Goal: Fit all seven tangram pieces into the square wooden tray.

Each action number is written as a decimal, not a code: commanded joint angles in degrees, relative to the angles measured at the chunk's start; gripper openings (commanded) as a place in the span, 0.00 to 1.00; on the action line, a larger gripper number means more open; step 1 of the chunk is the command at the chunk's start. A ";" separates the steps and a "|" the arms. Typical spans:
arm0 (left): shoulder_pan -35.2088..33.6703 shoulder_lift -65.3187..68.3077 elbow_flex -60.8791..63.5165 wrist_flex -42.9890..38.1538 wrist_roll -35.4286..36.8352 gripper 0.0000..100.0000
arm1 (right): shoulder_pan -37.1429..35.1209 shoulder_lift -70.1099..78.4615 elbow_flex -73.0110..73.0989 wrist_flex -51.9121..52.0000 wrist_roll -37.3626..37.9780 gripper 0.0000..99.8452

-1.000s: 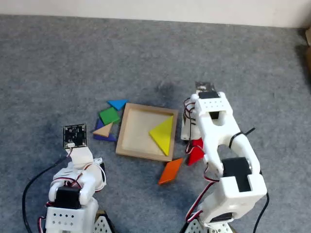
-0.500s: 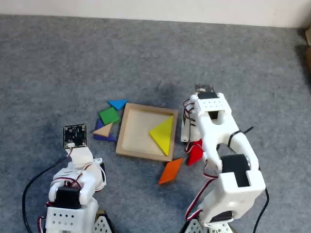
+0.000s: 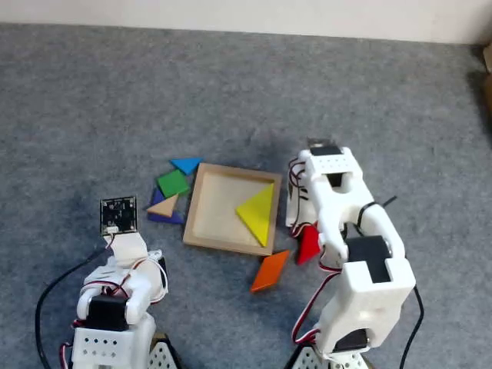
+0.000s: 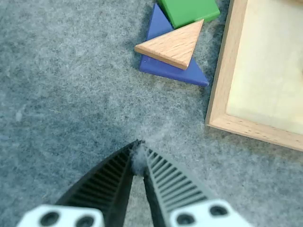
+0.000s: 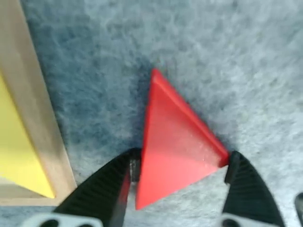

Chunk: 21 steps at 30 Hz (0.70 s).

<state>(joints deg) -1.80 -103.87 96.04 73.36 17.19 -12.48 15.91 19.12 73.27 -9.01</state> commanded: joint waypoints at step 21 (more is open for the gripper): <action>-0.40 -0.22 1.10 0.26 -0.44 0.01 | -0.13 -17.98 -0.84 0.13 12.66 0.09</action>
<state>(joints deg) -1.80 -103.87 96.04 73.36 17.19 -12.75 2.37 19.30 73.10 -0.66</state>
